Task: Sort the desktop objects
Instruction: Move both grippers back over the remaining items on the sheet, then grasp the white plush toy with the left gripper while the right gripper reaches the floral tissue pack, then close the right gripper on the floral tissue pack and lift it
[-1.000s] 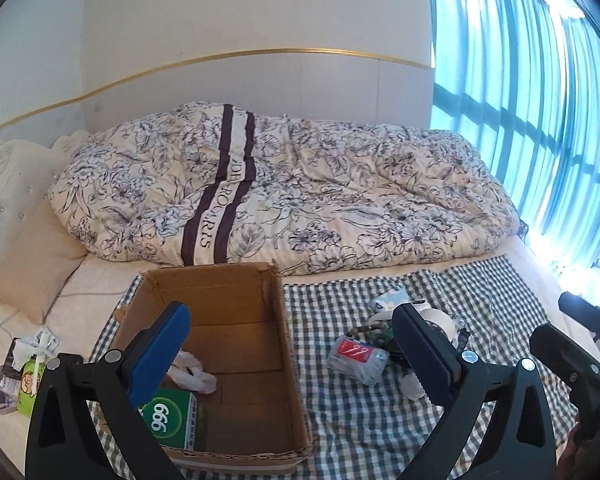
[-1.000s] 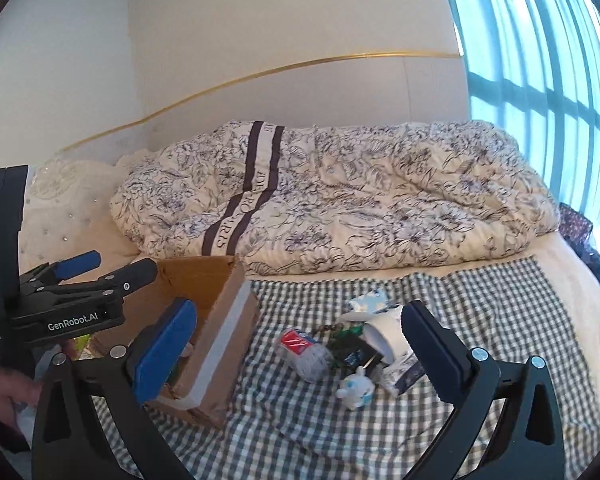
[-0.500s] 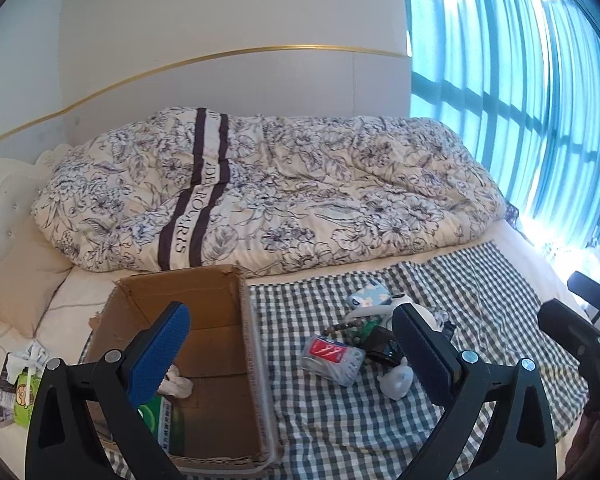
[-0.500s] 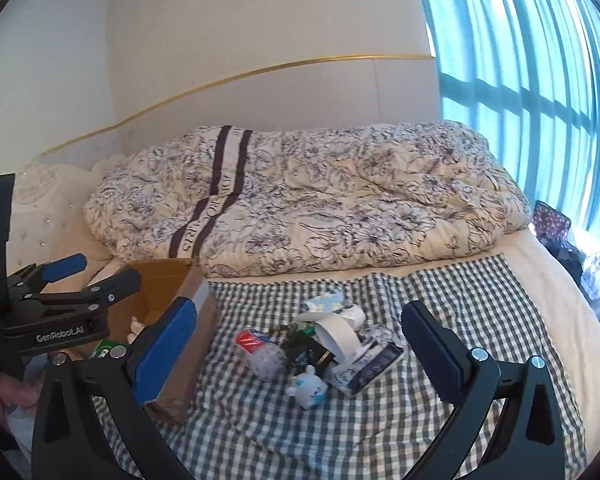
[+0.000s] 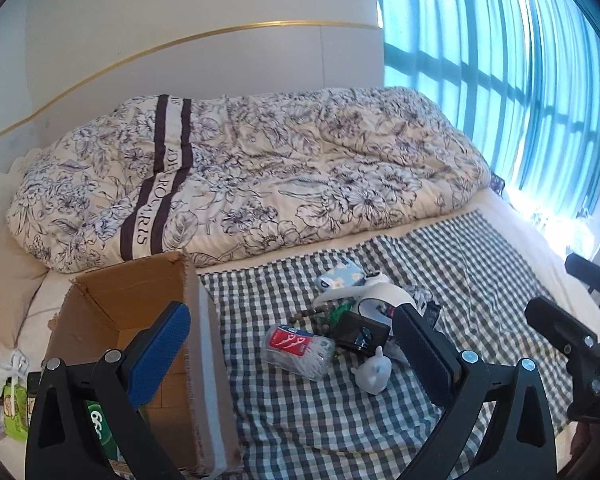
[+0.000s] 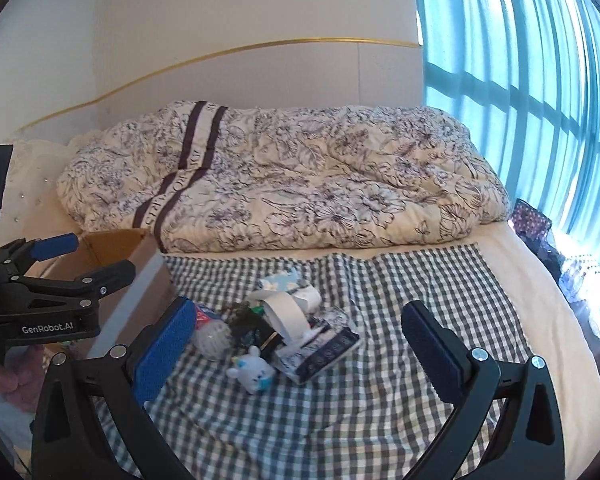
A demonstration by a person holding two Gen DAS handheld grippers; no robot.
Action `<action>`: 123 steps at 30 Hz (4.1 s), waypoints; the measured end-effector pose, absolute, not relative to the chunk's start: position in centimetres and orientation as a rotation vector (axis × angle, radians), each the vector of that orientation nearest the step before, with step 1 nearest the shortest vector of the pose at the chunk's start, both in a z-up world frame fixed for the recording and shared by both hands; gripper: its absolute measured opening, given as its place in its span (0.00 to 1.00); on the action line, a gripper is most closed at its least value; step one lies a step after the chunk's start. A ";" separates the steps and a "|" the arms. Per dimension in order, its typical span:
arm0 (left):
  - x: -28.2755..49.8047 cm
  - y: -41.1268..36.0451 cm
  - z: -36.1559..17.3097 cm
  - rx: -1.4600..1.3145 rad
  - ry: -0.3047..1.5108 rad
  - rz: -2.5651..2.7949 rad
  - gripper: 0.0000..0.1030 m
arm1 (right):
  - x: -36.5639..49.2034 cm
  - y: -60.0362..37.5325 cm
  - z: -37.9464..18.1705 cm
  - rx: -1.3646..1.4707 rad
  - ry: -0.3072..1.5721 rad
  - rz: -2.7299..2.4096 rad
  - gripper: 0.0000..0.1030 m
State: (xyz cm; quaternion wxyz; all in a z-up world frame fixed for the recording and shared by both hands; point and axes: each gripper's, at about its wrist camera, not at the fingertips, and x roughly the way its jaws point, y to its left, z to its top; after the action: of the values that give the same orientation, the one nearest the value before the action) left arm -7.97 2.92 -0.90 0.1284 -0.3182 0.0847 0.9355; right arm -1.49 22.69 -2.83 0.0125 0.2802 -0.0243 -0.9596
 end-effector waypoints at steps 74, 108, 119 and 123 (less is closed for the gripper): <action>-12.3 12.3 -20.2 -1.332 0.214 2.413 0.44 | -14.8 27.1 -19.8 1.378 0.022 -2.492 1.00; -11.8 9.5 -18.5 -1.322 0.168 2.443 0.41 | -15.9 23.0 -22.8 1.448 0.158 -2.318 0.41; -11.1 9.0 -17.6 -1.294 0.146 2.445 0.40 | -14.5 22.5 -22.9 1.507 0.115 -2.246 0.10; -10.7 9.2 -17.5 -1.284 0.137 2.440 0.40 | -13.6 22.6 -22.5 1.511 0.104 -2.268 0.04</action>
State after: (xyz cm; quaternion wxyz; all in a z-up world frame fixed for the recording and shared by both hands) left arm -10.70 9.15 -17.47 0.1892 -0.4568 0.0489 0.8678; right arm -13.63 22.57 -22.49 0.2055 0.5423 0.0373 -0.8138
